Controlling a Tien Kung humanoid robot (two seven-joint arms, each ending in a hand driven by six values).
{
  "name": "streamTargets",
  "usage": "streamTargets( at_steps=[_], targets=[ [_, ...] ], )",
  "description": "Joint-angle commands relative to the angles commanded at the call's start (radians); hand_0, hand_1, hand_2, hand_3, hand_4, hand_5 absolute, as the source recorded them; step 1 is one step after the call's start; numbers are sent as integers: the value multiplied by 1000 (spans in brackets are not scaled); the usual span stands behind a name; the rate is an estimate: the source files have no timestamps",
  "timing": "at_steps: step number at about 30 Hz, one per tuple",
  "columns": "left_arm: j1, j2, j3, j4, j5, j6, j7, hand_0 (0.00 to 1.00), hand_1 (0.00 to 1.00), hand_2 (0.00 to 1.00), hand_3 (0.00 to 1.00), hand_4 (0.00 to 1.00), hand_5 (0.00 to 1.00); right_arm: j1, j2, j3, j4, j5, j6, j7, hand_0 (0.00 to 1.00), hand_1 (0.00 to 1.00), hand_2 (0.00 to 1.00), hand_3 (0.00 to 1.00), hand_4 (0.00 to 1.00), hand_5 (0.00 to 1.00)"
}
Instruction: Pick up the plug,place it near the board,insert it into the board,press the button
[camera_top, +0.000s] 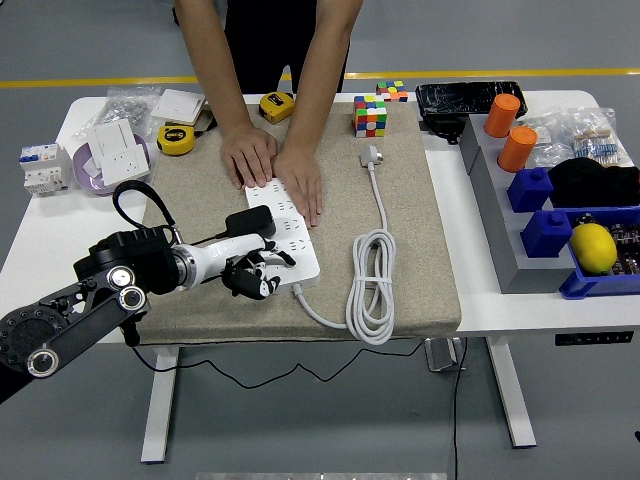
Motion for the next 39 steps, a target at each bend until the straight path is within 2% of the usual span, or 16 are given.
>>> streamTargets(
  at_steps=[8,29,39],
  targets=[
    [5,-3,2,12,-5,17,-15,117,22,182,791,405,2,0,0,-3,0,0,1,1,998,837,753,787,998,867],
    [7,-6,11,33,4,23,-14,118,23,183,781,403,2,3,-3,-2,0,-1,1,0,998,838,754,788,998,868],
    [3,-4,5,23,7,26,-18,120,22,183,771,400,2,5,-2,-1,0,1,0,-1,998,838,753,788,998,868]
  ],
)
